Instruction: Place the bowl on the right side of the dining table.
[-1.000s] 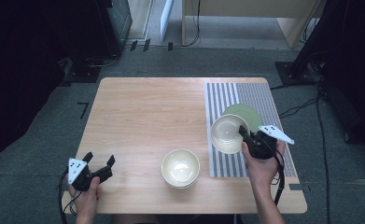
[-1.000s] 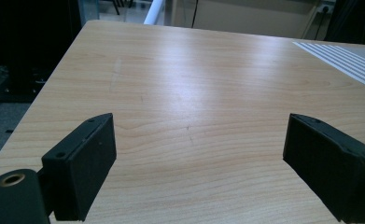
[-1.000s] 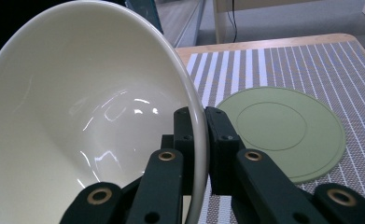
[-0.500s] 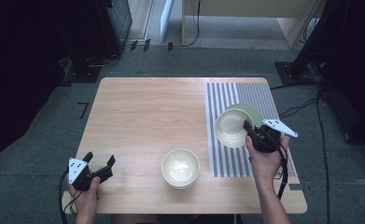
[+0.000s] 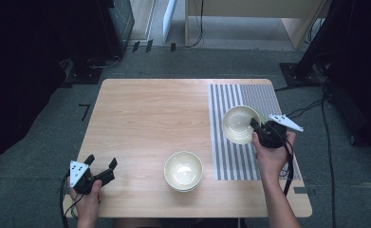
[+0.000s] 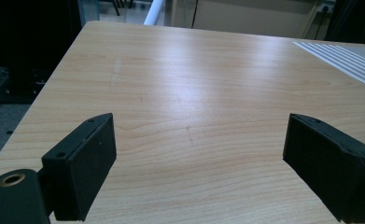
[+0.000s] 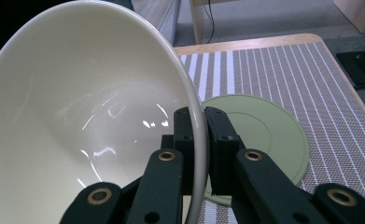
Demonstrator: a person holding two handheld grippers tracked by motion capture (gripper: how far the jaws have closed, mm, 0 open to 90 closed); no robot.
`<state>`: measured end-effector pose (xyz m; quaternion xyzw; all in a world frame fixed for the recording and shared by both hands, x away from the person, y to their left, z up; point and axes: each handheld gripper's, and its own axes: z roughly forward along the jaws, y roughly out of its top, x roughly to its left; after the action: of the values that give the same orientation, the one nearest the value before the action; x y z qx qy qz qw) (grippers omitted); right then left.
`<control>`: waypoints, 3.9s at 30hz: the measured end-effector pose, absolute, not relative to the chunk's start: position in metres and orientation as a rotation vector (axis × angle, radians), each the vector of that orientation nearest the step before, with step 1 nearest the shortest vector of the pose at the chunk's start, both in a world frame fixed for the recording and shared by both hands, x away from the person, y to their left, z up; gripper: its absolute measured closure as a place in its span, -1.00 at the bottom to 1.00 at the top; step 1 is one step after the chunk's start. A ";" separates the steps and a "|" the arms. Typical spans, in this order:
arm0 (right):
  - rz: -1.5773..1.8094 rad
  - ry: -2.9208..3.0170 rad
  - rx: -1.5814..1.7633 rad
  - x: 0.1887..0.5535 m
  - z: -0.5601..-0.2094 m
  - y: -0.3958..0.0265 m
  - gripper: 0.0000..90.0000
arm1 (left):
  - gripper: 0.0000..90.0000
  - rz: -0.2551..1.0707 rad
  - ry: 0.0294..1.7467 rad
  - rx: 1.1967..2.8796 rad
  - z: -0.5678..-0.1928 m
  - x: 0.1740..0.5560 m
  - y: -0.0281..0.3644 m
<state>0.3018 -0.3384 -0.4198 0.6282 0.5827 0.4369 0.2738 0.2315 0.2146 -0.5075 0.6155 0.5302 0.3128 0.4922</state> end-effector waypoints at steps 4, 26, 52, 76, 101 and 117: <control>1.154 1.566 1.702 0.307 -0.422 -0.342 0.88 | -0.79 0.759 1.287 1.494 -0.508 0.232 0.214; 1.062 1.568 1.802 0.336 -0.435 -0.355 0.88 | -0.79 0.762 1.286 1.494 -0.508 0.232 0.214; 0.954 1.562 1.987 0.377 -0.447 -0.368 0.88 | -0.79 0.763 1.285 1.494 -0.508 0.232 0.214; 0.844 1.524 2.301 0.411 -0.460 -0.397 0.88 | -0.79 0.768 1.282 1.501 -0.508 0.232 0.213; 0.843 1.503 2.412 0.424 -0.477 -0.406 0.88 | -0.79 0.761 1.279 1.508 -0.508 0.232 0.213; 0.860 1.477 2.453 0.425 -0.480 -0.409 0.87 | -0.79 0.767 1.278 1.512 -0.508 0.232 0.212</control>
<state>0.4251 -0.4092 -0.4800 0.8181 0.4926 0.2869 0.0761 0.2318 0.2120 -0.5079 0.6218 0.5256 0.3153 0.4876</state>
